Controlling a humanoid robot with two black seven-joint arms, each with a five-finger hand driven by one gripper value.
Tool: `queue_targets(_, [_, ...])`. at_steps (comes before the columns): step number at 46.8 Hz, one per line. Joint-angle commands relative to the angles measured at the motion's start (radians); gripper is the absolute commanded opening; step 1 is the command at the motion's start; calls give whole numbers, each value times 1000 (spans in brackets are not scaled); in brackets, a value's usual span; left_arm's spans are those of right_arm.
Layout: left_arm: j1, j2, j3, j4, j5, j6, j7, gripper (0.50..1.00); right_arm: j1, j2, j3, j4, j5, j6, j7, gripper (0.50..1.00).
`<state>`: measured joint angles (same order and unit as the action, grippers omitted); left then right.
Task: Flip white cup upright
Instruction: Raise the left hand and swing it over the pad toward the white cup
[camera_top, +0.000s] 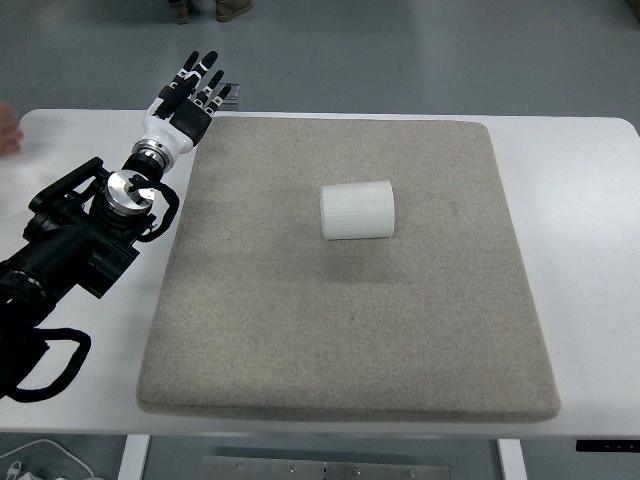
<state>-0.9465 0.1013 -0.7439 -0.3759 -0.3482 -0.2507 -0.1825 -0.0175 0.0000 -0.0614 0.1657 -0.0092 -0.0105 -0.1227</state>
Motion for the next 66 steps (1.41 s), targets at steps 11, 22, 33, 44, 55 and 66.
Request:
queue_targets(11, [-2, -2, 0, 0, 0, -1, 0, 994, -1, 0, 0, 0, 0, 0, 0, 930])
queue_targets(22, [-9, 0, -2, 8, -3, -15, 0, 994, 1, 0, 0, 0, 0, 0, 0, 930])
queue_targets(33, [-9, 1, 0, 11, 0, -18, 0, 994, 1, 0, 0, 0, 0, 1, 0, 930])
queue_targets(44, [-14, 1, 11, 9, 6, -18, 5, 992, 1, 0, 0, 0, 0, 0, 0, 930])
queue_targets(55, [-49, 1, 52, -8, 198, -22, 5, 992, -1, 0, 0, 0, 0, 0, 0, 930])
queue_targets(66, [-58, 17, 50, -96, 488, -16, 0, 992, -1, 0, 0, 0, 0, 0, 0, 930])
